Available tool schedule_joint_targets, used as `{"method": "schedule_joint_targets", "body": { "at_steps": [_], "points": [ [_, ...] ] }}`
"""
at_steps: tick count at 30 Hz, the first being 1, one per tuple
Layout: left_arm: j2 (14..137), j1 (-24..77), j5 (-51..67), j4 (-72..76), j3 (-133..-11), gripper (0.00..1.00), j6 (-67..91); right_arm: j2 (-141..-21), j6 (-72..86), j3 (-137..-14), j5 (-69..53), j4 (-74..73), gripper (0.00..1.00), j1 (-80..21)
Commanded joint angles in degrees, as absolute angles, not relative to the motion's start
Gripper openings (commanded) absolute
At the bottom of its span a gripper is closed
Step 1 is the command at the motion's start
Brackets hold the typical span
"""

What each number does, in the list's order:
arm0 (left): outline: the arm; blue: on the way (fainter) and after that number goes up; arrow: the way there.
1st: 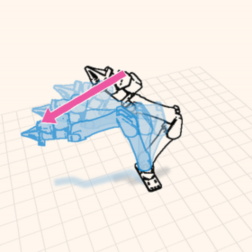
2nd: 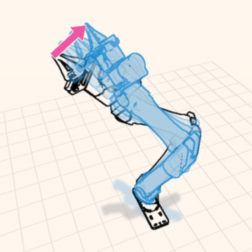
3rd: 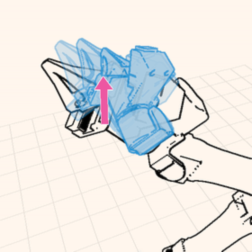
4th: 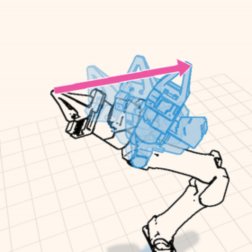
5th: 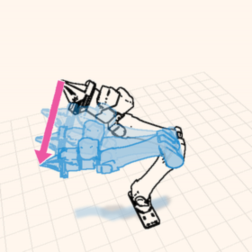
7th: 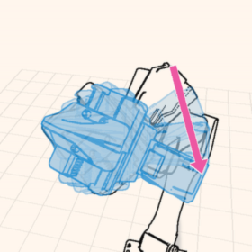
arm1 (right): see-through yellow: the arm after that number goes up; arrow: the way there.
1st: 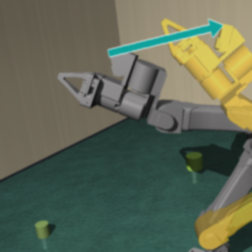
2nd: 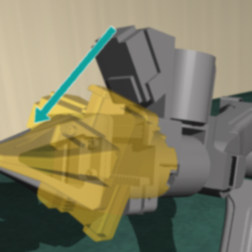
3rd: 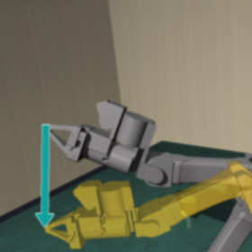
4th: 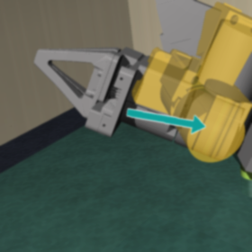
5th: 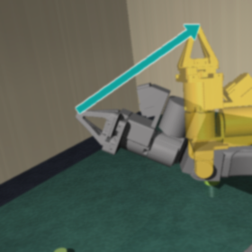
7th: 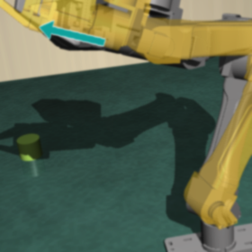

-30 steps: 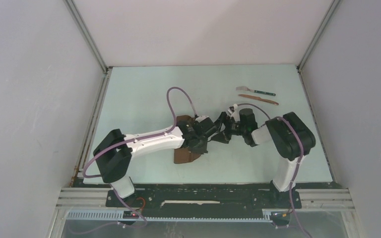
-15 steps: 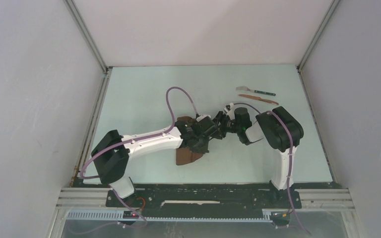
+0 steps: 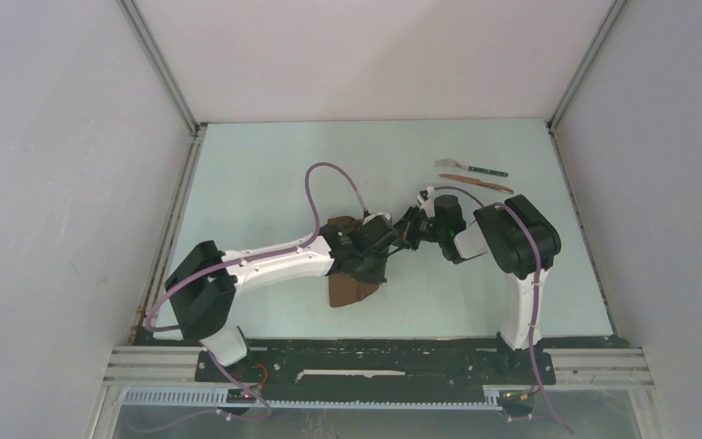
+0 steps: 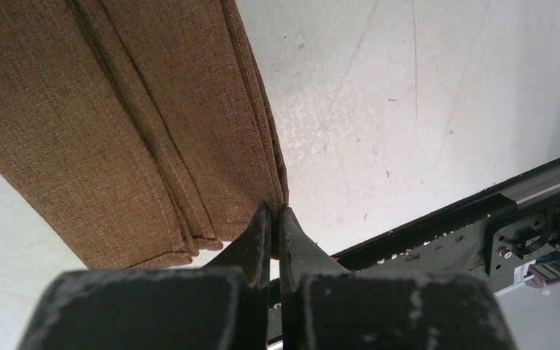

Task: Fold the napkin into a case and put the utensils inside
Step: Fold the 2/3-rectangle-folded napkin at the center of the board.

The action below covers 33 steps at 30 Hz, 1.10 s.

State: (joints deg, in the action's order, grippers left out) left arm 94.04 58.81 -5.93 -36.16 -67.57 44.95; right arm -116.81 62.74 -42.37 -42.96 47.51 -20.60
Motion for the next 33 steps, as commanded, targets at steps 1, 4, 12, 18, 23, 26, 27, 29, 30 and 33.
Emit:
{"method": "schedule_joint_targets", "body": {
  "at_steps": [1, 4, 12, 18, 23, 26, 27, 29, 30, 33],
  "points": [
    [88.52, 57.54, -3.31, -29.75, -63.16, 0.0, 45.21, -113.34, 59.26, -44.01, -41.09, 45.05, 0.05, -20.61],
    [85.64, 55.33, 0.41, -23.51, -56.73, 0.0, 47.98, -109.15, 54.45, -45.46, -37.87, 36.5, 0.0, -21.59],
    [76.41, 52.41, 5.53, -9.08, -41.55, 0.0, 52.17, -102.25, 43.87, -55.9, -23.65, 9.8, 0.0, -28.88],
    [72.02, 51.51, 5.33, -4.02, -34.15, 0.0, 52.6, -103.84, 38.62, -68.0, -12.96, -7.0, 0.0, -36.22],
    [68.3, 49.8, 6.22, -0.79, -28.29, 0.0, 53.48, -106.84, 38.83, -73.62, -10.7, -10.81, 0.0, -39.52],
    [65.22, 48.73, 6.39, -0.44, -25.23, 0.0, 53.44, -109.01, 39.15, -76.56, -10.35, -12.1, 0.0, -40.74],
    [63.91, 48.29, 6.59, -0.44, -24.2, 0.0, 53.38, -109.8, 39.26, -77.81, -10.17, -12.82, 0.0, -41.12],
    [61.03, 47.32, 7.53, -0.44, -22.44, 0.0, 53.27, -111.28, 39.06, -80.07, -10.12, -13.93, 0.0, -42.06],
    [59.86, 46.87, 7.95, -0.7, -21.81, 0.0, 53.2, -111.9, 38.93, -81.12, -10.12, -14.68, 0.0, -42.42],
    [57.19, 46.24, 8.95, -1.48, -19.96, 0.0, 53.22, -113.65, 38.58, -84.87, -10.38, -16.64, 0.0, -43.65]
  ]
}}
